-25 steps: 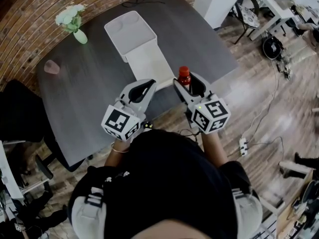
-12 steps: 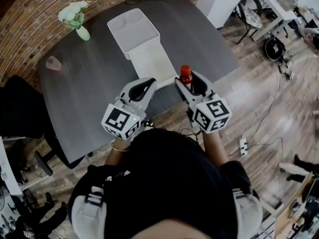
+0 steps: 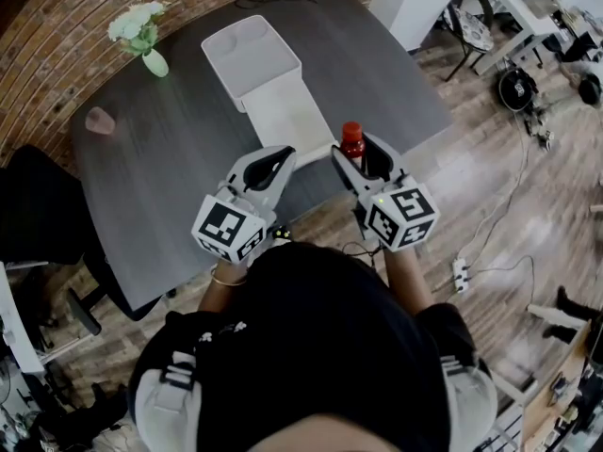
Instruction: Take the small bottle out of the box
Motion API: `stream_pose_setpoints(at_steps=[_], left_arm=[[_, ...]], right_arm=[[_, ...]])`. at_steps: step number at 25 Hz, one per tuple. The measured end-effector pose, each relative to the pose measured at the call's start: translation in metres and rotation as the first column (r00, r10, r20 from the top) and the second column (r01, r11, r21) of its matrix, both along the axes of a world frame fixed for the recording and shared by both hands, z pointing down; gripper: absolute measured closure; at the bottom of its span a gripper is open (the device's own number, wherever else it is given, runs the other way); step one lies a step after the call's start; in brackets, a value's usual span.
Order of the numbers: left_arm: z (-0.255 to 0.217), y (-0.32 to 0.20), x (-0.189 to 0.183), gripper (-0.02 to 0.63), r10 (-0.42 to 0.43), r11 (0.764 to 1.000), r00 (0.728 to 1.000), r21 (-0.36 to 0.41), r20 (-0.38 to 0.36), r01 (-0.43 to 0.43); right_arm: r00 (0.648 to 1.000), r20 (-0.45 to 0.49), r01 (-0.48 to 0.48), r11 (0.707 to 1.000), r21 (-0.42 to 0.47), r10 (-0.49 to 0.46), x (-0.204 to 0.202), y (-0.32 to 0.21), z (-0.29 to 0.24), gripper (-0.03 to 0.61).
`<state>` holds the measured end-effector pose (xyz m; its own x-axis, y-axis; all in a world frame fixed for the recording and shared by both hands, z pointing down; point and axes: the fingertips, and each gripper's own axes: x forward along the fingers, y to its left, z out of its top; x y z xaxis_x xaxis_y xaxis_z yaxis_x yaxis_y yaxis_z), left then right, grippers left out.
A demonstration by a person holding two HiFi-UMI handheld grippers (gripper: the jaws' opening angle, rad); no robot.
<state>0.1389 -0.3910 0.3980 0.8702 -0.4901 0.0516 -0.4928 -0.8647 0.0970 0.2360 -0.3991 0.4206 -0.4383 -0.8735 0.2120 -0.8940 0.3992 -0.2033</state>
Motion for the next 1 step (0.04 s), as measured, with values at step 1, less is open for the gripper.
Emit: stream_pose_setpoints(at_steps=[1], left_arm=[[-0.0001, -0.0002, -0.0003, 0.610, 0.001, 1.000, 1.000, 0.001, 0.000, -0.001]], right_arm=[[1.000, 0.000, -0.001, 1.000, 0.000, 0.001, -0.0002, -0.0001, -0.0003, 0.356]])
